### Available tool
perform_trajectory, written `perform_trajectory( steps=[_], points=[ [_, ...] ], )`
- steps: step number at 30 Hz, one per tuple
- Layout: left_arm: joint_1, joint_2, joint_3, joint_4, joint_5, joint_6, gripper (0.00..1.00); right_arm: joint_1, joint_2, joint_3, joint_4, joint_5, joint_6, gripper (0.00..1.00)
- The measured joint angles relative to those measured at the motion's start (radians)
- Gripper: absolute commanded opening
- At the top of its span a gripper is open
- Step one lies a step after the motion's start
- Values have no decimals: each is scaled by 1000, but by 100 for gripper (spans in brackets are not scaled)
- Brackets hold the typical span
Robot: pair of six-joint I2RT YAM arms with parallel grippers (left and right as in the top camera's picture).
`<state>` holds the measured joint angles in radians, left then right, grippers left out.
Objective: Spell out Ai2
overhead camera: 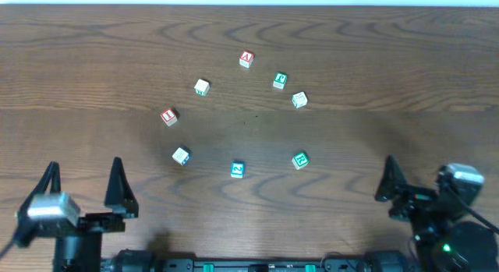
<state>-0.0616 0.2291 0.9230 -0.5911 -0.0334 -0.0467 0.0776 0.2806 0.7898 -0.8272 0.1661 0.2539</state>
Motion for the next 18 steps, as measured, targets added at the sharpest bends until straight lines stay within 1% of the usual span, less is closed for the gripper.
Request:
perform_trajectory(
  steps=[2,6,8,10,13,14,18],
  points=[
    [0,111,102,-123,1,-29,95,0,35,65,-79,14,9,99],
    [0,366,285,-317,49,-55,96,0,114,106,-170,5,18,99],
    [0,525,390,-428,88,-61,95,0,164,109,-189,-44,23,99],
    [0,642,462,-497,118,-62,95,0,196,109,-193,-108,27,99],
    [0,794,513,-541,170,-70,95,0,229,109,-200,-194,28,99],
    [0,842,517,-578,185,-73,95,0,246,111,-212,-221,29,99],
    [0,980,520,-654,204,-83,95,0,332,113,-275,-245,75,99]
  ],
)
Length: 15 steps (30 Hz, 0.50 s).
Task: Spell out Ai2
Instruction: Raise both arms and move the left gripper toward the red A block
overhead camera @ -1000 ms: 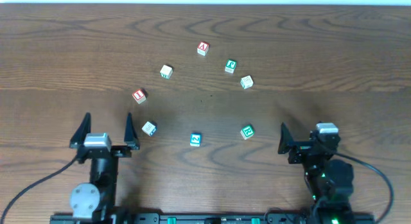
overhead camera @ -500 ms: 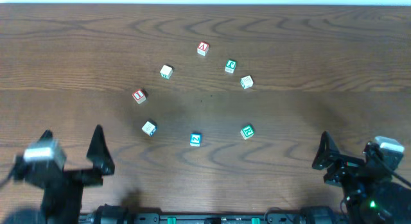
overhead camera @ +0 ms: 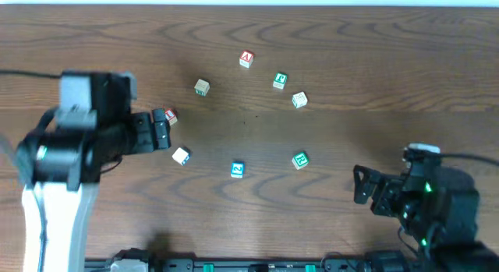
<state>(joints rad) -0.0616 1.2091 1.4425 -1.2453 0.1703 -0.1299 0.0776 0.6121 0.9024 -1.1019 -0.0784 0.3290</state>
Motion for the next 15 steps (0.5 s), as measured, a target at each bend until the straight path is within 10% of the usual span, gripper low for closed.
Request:
perform_trajectory(
  steps=[15],
  points=[
    [0,262,0,77,10,43,95,20,624,197,15,-21,81,99]
  ],
)
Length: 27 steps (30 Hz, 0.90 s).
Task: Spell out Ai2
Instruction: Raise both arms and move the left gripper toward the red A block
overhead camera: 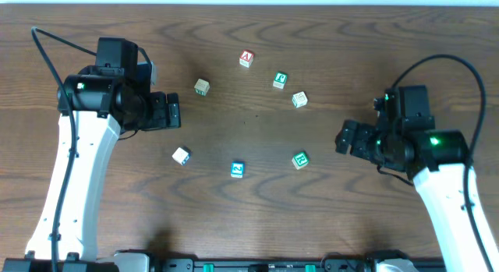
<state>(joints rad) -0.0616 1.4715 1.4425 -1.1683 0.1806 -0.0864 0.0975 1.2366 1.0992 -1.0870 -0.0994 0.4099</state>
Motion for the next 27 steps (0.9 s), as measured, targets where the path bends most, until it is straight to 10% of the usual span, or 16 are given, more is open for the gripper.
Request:
perform_trajectory(
  steps=[18,27],
  points=[
    [-8,0,0,-111,85,10,95,0,2,0,-9,-18,-41,99],
    [-238,0,0,-92,-106,29,95,0,2,0,-5,-18,-80,99]
  ],
)
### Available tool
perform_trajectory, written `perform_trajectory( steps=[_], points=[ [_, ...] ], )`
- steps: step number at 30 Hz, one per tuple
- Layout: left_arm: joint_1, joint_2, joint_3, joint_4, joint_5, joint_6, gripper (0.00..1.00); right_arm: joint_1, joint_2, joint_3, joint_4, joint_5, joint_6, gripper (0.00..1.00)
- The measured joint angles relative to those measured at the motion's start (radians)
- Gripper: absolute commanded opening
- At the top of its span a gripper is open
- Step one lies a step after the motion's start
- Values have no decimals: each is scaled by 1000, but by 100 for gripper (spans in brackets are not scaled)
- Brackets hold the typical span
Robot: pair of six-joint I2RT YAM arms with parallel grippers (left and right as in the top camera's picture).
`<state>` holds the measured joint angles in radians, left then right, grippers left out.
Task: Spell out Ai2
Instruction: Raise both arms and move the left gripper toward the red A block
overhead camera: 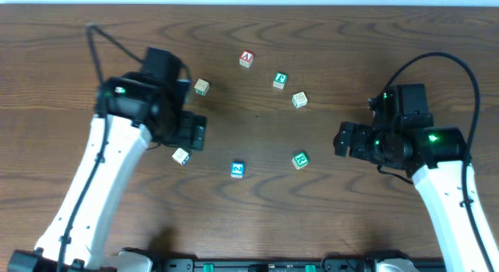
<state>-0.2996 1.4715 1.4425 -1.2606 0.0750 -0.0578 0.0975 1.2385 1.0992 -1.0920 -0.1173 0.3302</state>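
Note:
In the overhead view the red A block (246, 59) lies at the back and the blue 2 block (238, 170) near the front middle. The red I block does not show; the left arm covers the spot where such a block could lie. My left gripper (196, 134) points right, just above a white block (181, 156); nothing visible shows between its dark fingers and their gap is not clear. My right gripper (341, 139) points left, about a block's width right of a green block (300, 159), its gap also unclear.
A tan block (202, 86) sits just behind the left gripper. A green block (280, 80) and a white block (299, 100) lie right of the A block. The wooden table (249, 225) carries both arms, reaching in from the front corners.
The left arm has shifted right and toward the front, its gripper now near the white block instead of over the red I block's spot. The right arm has barely moved.
Both arms stood parked at the front edge with fingers spread and the red I block lay in plain view at the left. Then the left gripper was beside that block and the right arm was raised. Then the left gripper covered it, and now the block stays unseen.

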Motion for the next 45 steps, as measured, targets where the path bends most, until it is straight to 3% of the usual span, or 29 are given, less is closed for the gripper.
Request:
perform_trajectory(
  steps=[8,19,25,32,39,45],
  points=[
    [-97,42,7,64,-79,-51,95,0,0,0,-6,0,-10,99],
    [-97,390,279,5,-68,-50,95,0,0,0,-8,2,-50,99],
    [-97,404,480,-15,-29,-50,95,0,0,0,-7,2,-53,99],
    [-97,404,534,-14,-30,-50,95,0,-2,0,-4,2,-54,99],
    [-97,474,546,87,-31,-46,95,0,-2,0,-3,5,-61,99],
    [-97,546,552,272,-48,-38,96,0,-2,0,-11,16,-66,99]
  ],
)
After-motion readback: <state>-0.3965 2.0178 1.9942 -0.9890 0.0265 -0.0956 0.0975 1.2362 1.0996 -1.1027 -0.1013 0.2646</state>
